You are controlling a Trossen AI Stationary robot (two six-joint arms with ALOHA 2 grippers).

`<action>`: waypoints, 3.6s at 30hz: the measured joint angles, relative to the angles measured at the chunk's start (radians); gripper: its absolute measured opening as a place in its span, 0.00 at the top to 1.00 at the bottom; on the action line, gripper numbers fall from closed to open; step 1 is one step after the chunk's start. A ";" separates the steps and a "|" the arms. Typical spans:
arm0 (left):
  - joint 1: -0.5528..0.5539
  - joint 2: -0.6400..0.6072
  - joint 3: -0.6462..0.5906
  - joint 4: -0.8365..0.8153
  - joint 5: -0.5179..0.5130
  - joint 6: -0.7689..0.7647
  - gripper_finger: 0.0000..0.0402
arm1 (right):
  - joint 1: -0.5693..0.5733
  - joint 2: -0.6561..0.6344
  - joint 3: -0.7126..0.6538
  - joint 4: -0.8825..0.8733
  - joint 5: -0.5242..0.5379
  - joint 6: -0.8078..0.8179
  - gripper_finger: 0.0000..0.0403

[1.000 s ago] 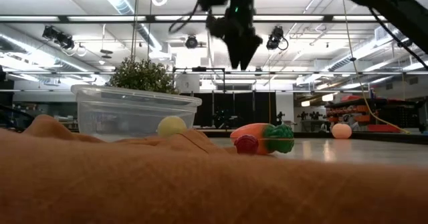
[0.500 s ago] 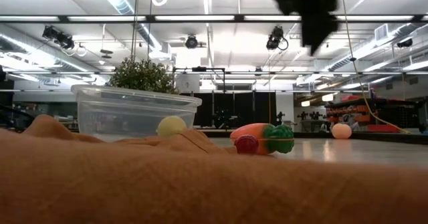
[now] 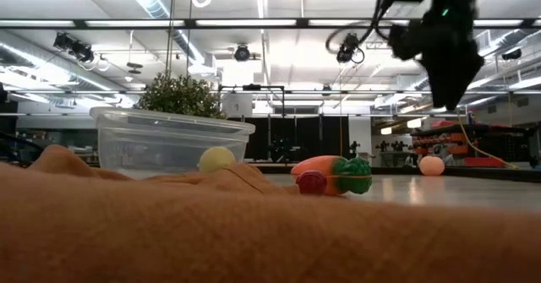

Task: Pick and placing Produce into tupperware
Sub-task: Put the top pink peach into the bin

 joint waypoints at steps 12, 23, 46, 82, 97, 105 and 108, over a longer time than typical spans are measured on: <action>0.000 0.000 0.000 -0.001 -0.029 -0.012 0.89 | -0.411 0.165 0.102 0.169 0.026 -0.289 0.47; 0.000 0.000 0.000 -0.001 -0.040 -0.012 0.90 | -0.678 0.327 0.310 0.130 0.026 -0.338 0.41; 0.000 0.000 0.000 -0.047 -0.040 -0.039 0.90 | -0.791 0.411 0.298 0.153 -0.009 -0.374 0.29; 0.000 0.000 0.000 -0.093 -0.040 -0.119 0.91 | -0.939 0.583 0.297 0.086 0.281 0.024 0.09; 0.000 0.000 0.000 -0.106 -0.040 -0.151 0.91 | -0.984 0.603 0.298 0.194 0.281 -0.031 0.09; 0.000 0.000 0.000 -0.107 -0.039 -0.165 0.93 | -1.000 0.617 0.298 0.210 0.245 -0.018 0.09; 0.000 0.000 0.000 -0.107 -0.040 -0.165 0.93 | -1.000 0.622 0.298 0.217 0.250 -0.013 0.09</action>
